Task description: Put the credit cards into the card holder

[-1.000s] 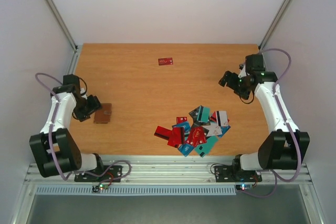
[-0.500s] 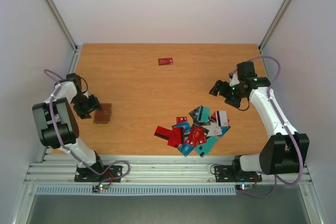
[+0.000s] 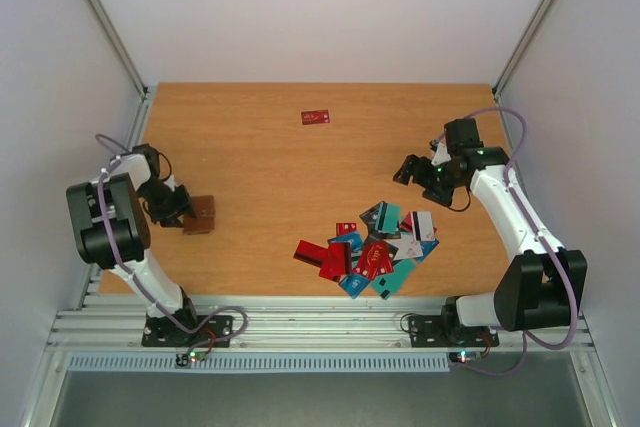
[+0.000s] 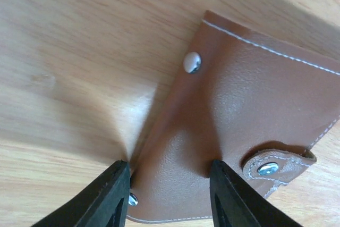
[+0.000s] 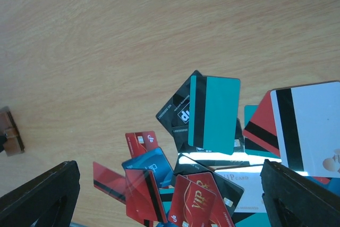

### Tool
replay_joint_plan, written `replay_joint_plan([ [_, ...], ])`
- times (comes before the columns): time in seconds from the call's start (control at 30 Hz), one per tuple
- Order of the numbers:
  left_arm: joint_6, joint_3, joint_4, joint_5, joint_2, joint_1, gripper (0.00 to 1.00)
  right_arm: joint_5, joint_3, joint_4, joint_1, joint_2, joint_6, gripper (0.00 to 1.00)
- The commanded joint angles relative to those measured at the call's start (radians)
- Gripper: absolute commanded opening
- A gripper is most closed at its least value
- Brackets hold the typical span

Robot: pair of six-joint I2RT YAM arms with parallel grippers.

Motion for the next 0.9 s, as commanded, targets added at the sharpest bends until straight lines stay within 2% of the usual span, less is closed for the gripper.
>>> replay_joint_plan([
  [0.0, 0.022, 0.01, 0.022, 0.045, 0.025, -0.036, 0.41, -0.014, -0.023, 0.032, 0.026, 0.0, 0.023, 0.94],
  [0.27, 0.033, 0.023, 0.017, 0.101, -0.003, -0.148, 0.33, 0.006, -0.07, 0.049, 0.064, -0.019, 0.057, 0.94],
  [0.5, -0.024, 0.026, 0.0, 0.17, -0.071, -0.261, 0.32, 0.018, -0.088, 0.055, 0.087, -0.044, 0.063, 0.94],
  [0.73, -0.01, 0.04, -0.014, -0.026, -0.166, -0.266, 0.39, 0.017, -0.079, 0.021, 0.091, -0.095, 0.044, 0.94],
  [0.87, -0.032, 0.017, 0.009, -0.075, -0.213, -0.24, 0.5, 0.022, -0.082, -0.029, 0.091, -0.133, -0.002, 0.94],
])
